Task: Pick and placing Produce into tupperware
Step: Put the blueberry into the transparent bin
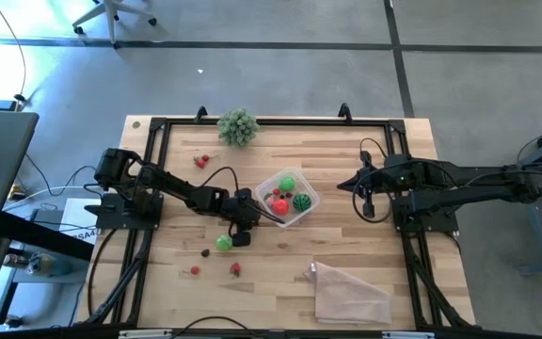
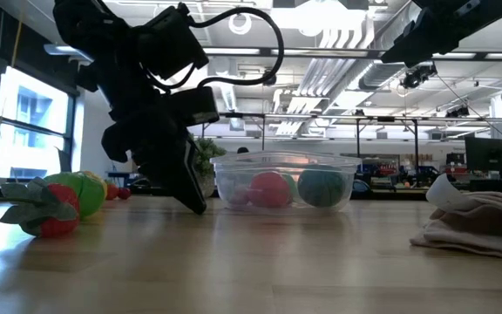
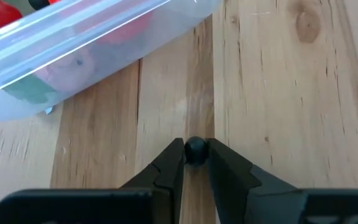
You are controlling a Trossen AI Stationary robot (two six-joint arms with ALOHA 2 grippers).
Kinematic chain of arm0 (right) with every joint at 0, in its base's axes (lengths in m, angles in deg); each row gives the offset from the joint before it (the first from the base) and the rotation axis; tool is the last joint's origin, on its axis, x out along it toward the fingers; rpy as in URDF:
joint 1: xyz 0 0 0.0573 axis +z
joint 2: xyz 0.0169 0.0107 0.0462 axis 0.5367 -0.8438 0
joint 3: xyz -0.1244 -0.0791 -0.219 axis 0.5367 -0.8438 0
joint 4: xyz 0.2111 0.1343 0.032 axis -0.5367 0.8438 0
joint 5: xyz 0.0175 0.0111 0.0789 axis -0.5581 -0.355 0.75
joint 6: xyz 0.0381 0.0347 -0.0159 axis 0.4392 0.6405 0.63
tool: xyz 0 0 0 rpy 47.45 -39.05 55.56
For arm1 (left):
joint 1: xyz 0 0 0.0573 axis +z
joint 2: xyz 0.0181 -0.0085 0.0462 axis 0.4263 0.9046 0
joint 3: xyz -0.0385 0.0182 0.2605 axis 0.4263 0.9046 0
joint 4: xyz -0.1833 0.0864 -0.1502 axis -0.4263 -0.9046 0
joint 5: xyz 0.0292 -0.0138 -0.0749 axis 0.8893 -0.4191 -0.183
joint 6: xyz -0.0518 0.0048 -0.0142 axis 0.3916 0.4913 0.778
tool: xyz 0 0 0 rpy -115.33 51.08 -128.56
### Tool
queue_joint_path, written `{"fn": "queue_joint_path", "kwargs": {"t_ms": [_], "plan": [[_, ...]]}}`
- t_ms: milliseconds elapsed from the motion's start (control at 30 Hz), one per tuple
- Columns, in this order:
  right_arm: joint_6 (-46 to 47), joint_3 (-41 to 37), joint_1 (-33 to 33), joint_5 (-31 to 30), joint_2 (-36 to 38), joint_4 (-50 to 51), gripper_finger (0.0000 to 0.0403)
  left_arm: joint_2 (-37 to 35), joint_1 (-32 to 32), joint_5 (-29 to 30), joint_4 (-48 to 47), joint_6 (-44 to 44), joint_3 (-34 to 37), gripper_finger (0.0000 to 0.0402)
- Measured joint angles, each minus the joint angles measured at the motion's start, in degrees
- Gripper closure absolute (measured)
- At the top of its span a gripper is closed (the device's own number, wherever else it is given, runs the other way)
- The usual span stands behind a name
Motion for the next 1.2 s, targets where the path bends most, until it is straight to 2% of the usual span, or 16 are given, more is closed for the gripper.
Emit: {"fn": "queue_joint_path", "kwargs": {"t_ms": [367, 733, 1033, 1200], "plan": [[0.01, 0.0, 0.01, 0.0, 0.0, 0.0, 0.0402, -0.84, -0.08, -3.57, 0.2, 1.38, -2.06, 0.0342], [-0.01, 0.0, 0.01, 0.0, -0.01, 0.0, 0.0402, -1.77, -0.02, -4.02, -9.86, -3.96, -14.39, 0.0342], [0.0, 0.0, 0.02, 0.0, -0.02, 0.0, 0.0402, -1.81, 0.85, 5.69, -16.4, -11.14, -26.78, 0.0342], [0.01, 0.0, 0.02, 0.02, 0.0, 0.0, 0.0402, -0.49, 5.43, 3.21, -20.02, -10.63, -29.44, 0.0342]]}}
